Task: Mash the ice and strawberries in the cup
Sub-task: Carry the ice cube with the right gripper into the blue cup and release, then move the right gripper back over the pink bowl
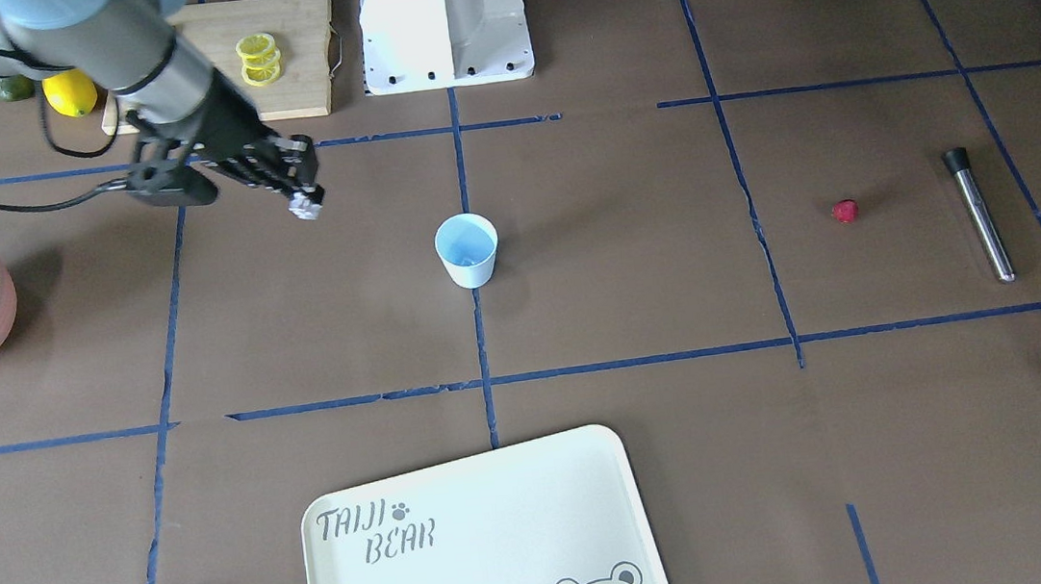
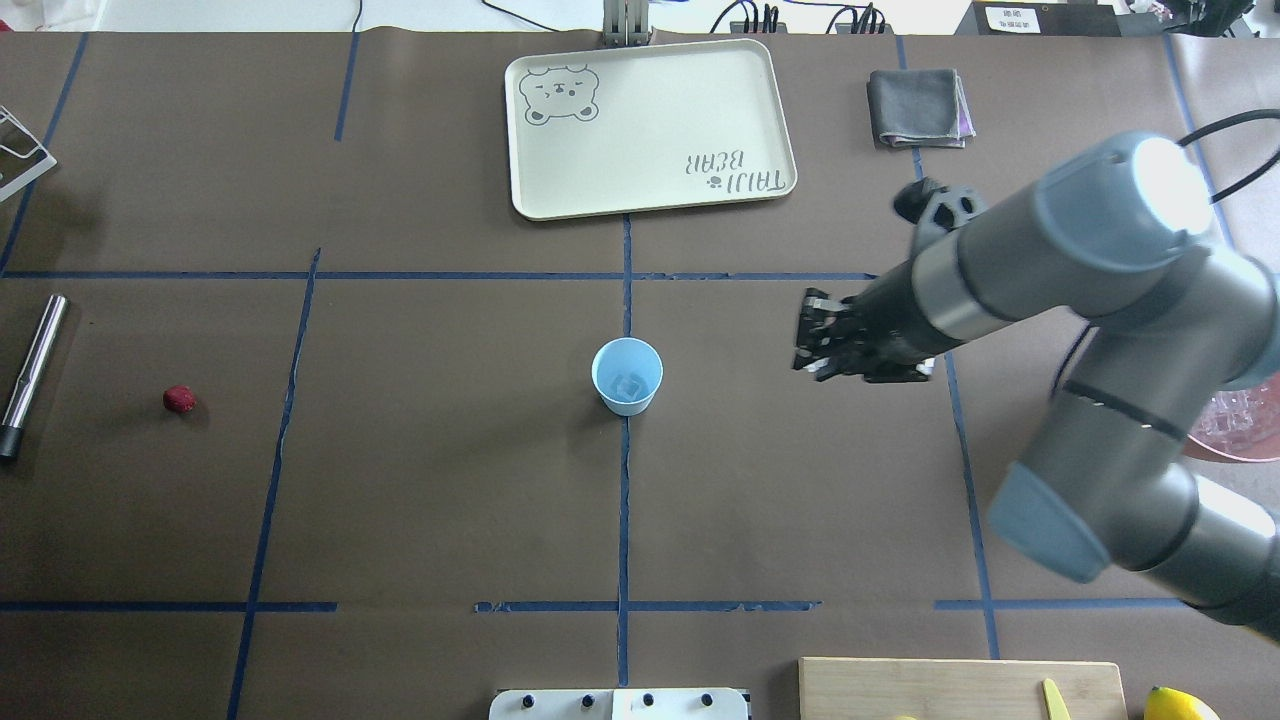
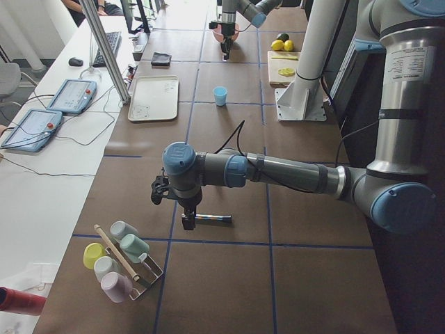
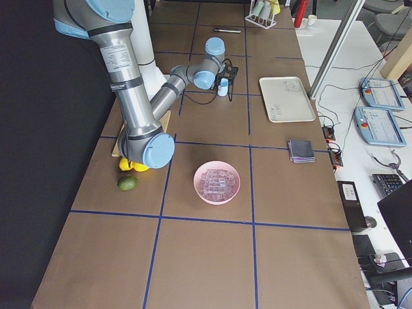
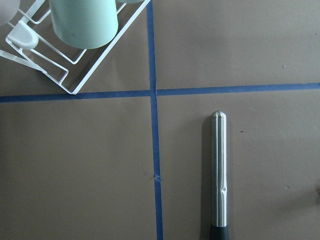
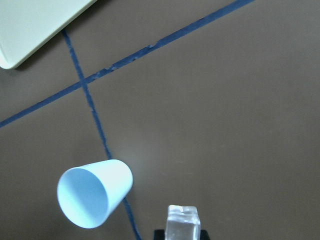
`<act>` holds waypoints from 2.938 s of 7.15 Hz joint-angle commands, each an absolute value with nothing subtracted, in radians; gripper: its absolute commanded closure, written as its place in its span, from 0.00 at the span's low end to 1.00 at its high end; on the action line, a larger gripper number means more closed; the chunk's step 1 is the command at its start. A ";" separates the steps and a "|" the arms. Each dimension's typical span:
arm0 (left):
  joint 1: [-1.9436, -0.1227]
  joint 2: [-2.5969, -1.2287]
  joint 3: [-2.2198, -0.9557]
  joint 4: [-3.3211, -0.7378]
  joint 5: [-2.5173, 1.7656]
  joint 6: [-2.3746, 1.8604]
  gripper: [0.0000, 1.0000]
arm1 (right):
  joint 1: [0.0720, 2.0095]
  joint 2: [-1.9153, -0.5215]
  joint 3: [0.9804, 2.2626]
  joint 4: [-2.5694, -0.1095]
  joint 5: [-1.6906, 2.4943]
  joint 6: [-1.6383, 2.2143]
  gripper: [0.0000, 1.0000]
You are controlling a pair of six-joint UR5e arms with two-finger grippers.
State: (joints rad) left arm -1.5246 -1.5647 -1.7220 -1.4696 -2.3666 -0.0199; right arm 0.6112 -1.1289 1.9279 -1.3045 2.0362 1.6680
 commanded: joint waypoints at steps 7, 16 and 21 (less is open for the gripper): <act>-1.523 -1.565 -1.721 -1.470 -2.367 -0.020 0.00 | 0.502 -0.881 1.680 -1.298 1.882 1.792 0.22; -1.523 -1.545 -1.726 -1.471 -2.368 -0.020 0.00 | 0.982 -1.622 1.979 -1.296 2.187 0.915 0.00; -1.523 -1.546 -1.735 -1.471 -2.370 -0.020 0.00 | 1.121 -1.726 1.844 -1.295 2.164 0.434 0.00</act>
State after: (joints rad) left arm -1.5232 -1.5456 -1.7341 -1.4711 -2.3689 -0.0199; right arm 1.1140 -1.7266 1.8778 -1.2960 2.1666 0.4629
